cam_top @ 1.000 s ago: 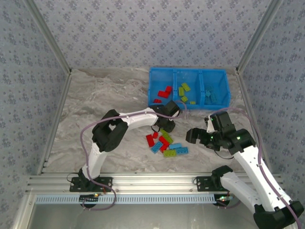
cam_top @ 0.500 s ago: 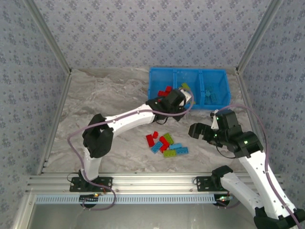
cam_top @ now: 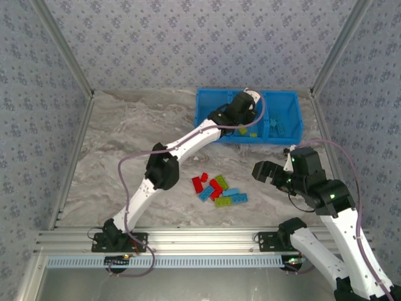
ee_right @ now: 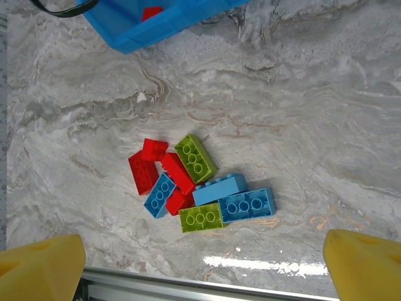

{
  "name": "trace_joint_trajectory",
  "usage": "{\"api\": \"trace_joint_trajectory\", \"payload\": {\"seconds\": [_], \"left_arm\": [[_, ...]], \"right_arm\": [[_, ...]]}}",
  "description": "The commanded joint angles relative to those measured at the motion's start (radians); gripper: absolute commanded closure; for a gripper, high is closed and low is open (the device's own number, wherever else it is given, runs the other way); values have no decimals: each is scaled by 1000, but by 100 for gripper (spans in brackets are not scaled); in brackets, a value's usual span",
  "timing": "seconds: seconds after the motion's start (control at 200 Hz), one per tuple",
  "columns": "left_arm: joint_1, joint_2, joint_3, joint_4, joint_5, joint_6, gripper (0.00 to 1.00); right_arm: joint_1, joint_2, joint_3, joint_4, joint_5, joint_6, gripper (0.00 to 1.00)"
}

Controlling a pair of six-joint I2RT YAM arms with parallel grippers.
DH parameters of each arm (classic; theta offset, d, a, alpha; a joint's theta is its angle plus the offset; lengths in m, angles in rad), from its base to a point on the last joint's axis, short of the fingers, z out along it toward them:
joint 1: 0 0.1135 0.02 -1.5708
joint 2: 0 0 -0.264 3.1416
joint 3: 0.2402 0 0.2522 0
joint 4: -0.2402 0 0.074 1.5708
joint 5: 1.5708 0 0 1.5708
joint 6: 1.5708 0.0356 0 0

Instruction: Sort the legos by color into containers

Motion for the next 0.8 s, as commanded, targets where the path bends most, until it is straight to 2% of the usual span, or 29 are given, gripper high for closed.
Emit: {"api": "trace_joint_trajectory", "payload": {"seconds": [0.0, 0.09, 0.15, 0.25, 0.34, 0.54, 0.665, 0.795], "left_arm": [[-16, -8, 152, -120, 12, -3, 46], [-26, -72, 124, -153, 32, -27, 48], [-40, -159, 25, -136, 37, -44, 49], [-79, -409, -345, 36, -5, -66, 51], [-108, -665, -722, 182, -64, -153, 52], [-160, -1056, -1230, 55, -171, -478, 52], [-162, -1162, -1447, -8, -120, -628, 51], [-153, -1100, -1458, -51, 9, -509, 51]], "right_arm": [[6, -6, 31, -43, 34, 11, 0], [6, -7, 32, -41, 30, 16, 0], [7, -10, 27, -36, 32, 18, 0], [6, -12, 14, -27, 39, 20, 0], [7, -9, -9, -5, 36, 20, 0], [6, 42, -65, 94, 20, 17, 0], [9, 110, -72, 139, -11, 5, 0], [11, 143, -81, 162, -16, -1, 0]]}}
